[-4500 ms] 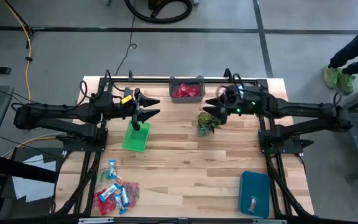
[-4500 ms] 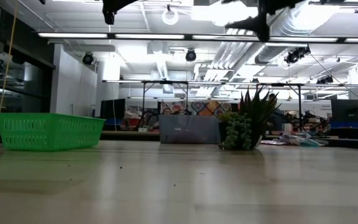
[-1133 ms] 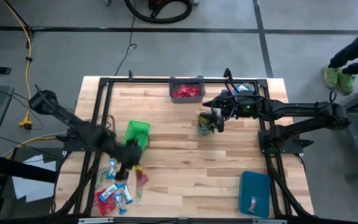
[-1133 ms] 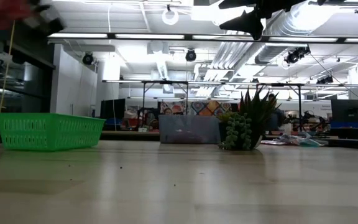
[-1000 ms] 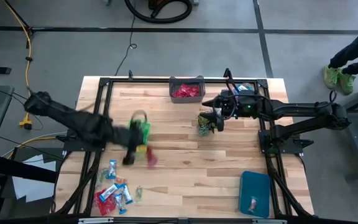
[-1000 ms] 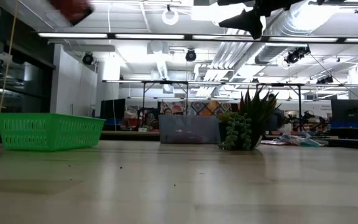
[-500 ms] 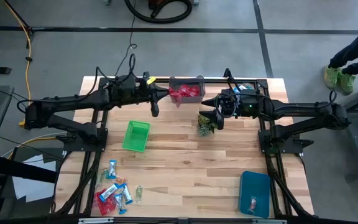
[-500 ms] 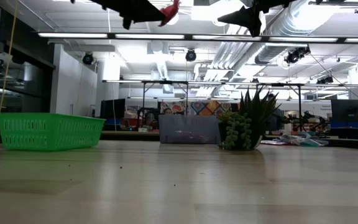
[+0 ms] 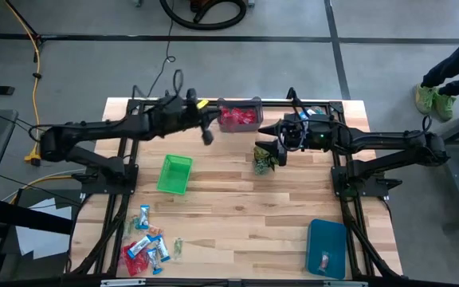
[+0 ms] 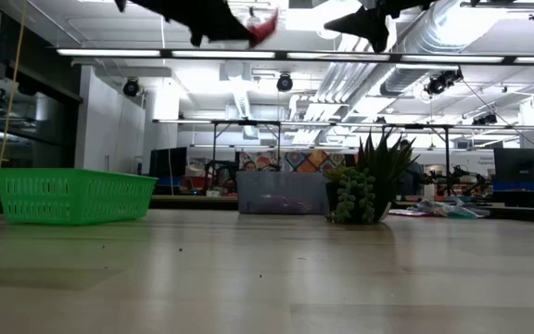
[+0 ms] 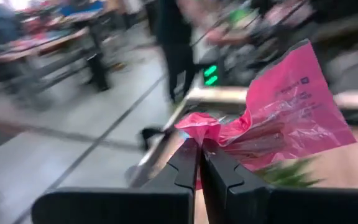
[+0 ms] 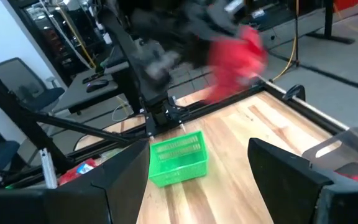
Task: Sort candy
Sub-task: Put the red candy into the black transparent bin
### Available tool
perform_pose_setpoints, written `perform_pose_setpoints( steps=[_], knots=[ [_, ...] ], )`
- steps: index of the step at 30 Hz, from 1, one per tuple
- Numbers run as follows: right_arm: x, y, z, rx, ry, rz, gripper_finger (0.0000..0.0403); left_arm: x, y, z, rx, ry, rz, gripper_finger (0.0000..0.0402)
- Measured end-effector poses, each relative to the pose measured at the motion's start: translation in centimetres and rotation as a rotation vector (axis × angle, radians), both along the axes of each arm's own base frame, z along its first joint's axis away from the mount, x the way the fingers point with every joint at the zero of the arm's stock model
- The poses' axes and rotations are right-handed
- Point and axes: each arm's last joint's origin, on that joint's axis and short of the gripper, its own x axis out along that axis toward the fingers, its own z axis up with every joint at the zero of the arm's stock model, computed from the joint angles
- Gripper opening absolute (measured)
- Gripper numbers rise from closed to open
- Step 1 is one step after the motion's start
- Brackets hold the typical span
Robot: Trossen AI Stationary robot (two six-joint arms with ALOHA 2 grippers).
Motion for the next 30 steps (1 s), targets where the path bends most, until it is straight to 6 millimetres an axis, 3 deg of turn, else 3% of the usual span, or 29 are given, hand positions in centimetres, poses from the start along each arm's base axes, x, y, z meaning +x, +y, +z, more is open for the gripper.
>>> perform_pose_setpoints(
  steps=[6, 11, 15, 22, 30],
  knots=[
    [0.0, -0.1, 0.2, -0.014, -0.019, -0.043, 0.0268, 4.0, 6.0, -0.6, 0.005, 0.125, 0.084, 0.0],
    [0.0, -0.1, 0.2, -0.012, -0.018, -0.043, 0.0268, 6.3, 11.1, -3.6, -0.034, 0.276, 0.162, 0.0],
    [0.0, -0.1, 0.2, -0.011, -0.018, -0.043, 0.0268, 7.2, 13.8, -7.7, -0.118, 0.371, 0.215, 0.0],
    [0.0, -0.1, 0.2, -0.01, -0.018, -0.043, 0.0268, 7.6, 14.4, -13.1, -0.29, 0.525, 0.256, 0.0003],
    [0.0, -0.1, 0.2, -0.01, -0.019, -0.042, 0.0268, 7.9, 13.5, -13.8, -0.265, 0.615, 0.23, 0.0066]
  ],
)
